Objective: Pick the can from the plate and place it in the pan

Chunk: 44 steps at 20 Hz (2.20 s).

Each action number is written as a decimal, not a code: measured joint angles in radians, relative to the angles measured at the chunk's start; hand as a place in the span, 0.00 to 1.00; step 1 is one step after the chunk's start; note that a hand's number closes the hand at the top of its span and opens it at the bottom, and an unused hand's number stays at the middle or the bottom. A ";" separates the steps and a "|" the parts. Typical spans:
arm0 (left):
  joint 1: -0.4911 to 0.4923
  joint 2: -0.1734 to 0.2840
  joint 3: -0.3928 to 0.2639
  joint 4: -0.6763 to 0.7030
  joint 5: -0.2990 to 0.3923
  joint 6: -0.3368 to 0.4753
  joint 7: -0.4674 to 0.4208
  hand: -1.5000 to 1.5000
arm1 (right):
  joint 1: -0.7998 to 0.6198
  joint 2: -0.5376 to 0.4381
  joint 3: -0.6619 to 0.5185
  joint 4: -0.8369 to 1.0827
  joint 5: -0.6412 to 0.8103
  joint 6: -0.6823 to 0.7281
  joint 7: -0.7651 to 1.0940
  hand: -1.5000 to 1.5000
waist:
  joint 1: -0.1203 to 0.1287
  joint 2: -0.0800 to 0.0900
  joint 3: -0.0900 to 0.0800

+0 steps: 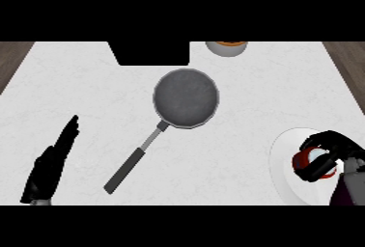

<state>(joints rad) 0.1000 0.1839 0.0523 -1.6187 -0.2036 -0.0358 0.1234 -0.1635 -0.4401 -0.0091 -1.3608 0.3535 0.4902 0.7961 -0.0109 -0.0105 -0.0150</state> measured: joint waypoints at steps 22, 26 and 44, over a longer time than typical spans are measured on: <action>-0.014 -0.008 -0.008 -0.009 -0.011 -0.010 0.008 0.50 | -0.204 0.225 0.387 -0.459 0.880 -0.415 0.221 1.00 | 0.020 0.009 0.014; -0.032 -0.021 -0.020 -0.012 -0.024 -0.002 0.022 0.50 | -0.356 0.320 0.332 -0.278 0.859 -0.473 0.189 1.00 | 0.030 0.013 0.014; -0.070 -0.028 -0.042 -0.013 -0.030 -0.030 0.031 0.50 | -0.811 0.438 0.127 0.721 0.589 -0.853 -0.097 1.00 | 0.084 0.035 0.015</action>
<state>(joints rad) 0.0298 0.1560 0.0099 -1.6315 -0.2336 -0.0658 0.1547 -0.9748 -0.0020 0.1181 -0.6394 0.9424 -0.3630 0.6992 0.0728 0.0240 0.0005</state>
